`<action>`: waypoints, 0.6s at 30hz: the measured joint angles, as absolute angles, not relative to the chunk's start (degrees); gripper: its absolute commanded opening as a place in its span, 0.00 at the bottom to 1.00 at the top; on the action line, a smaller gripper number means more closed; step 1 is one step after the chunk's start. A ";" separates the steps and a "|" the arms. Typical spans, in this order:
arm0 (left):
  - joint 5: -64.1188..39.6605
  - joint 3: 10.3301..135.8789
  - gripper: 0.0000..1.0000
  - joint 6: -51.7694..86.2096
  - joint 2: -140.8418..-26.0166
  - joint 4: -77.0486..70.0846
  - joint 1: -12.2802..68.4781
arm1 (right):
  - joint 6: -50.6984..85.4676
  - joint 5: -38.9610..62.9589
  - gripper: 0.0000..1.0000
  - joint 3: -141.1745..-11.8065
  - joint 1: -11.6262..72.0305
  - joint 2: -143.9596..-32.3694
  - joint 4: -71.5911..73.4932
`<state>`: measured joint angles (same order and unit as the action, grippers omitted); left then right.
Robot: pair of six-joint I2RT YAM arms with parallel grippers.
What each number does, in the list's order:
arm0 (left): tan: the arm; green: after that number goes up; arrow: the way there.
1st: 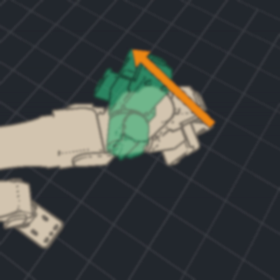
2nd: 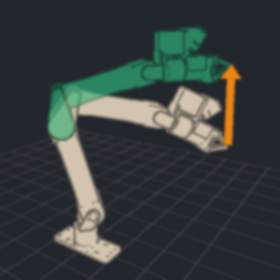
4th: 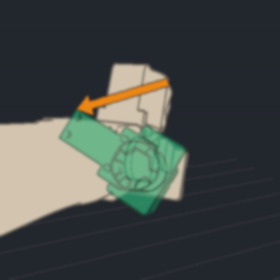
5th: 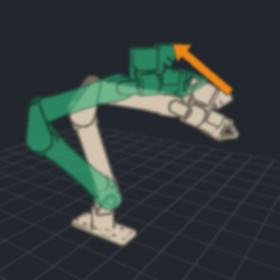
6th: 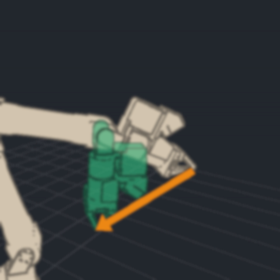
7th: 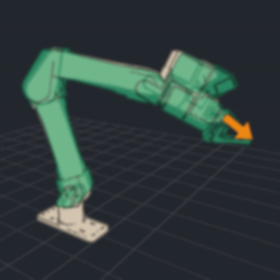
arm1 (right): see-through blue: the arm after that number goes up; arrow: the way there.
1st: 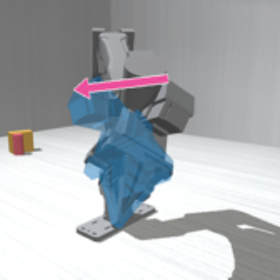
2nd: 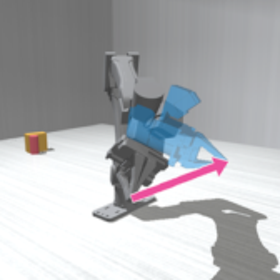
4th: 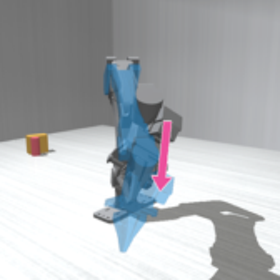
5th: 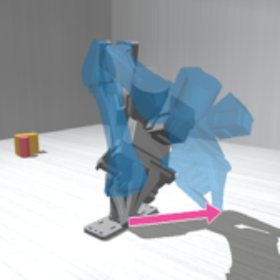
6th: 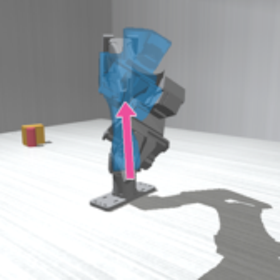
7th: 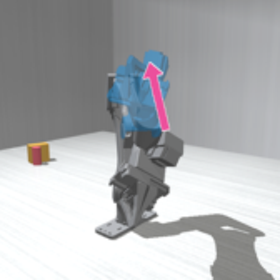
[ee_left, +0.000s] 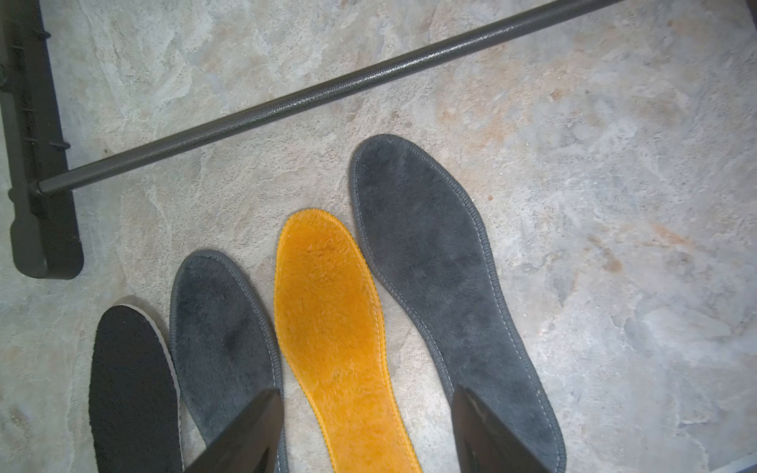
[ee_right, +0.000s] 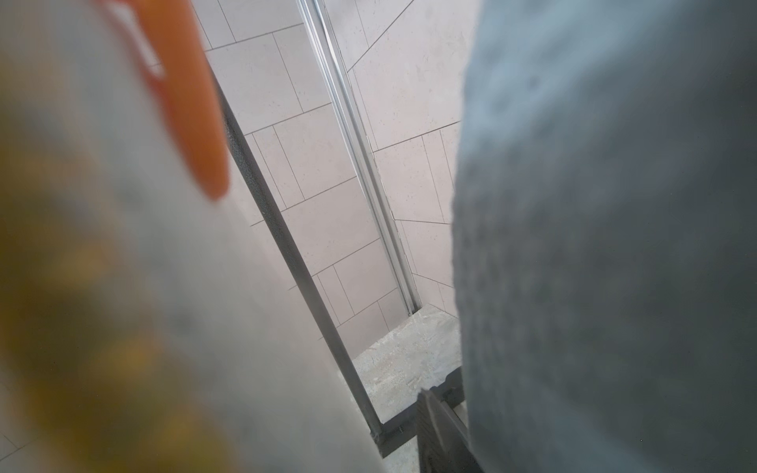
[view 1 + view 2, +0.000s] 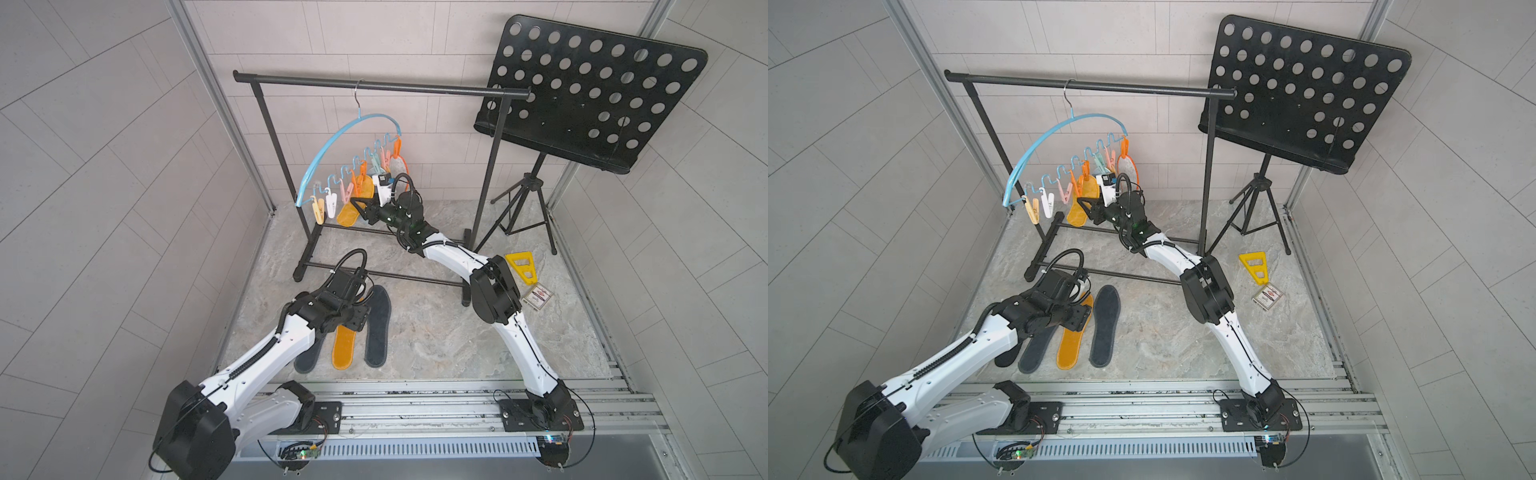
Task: Take the shoe insoles off the hanger
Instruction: Remove the insole from the hanger.
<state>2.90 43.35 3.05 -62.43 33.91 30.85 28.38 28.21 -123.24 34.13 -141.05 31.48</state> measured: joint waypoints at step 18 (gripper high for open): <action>0.10 41.82 0.69 4.45 -54.65 32.86 31.57 | 37.06 39.59 0.00 -105.10 32.51 -133.86 43.77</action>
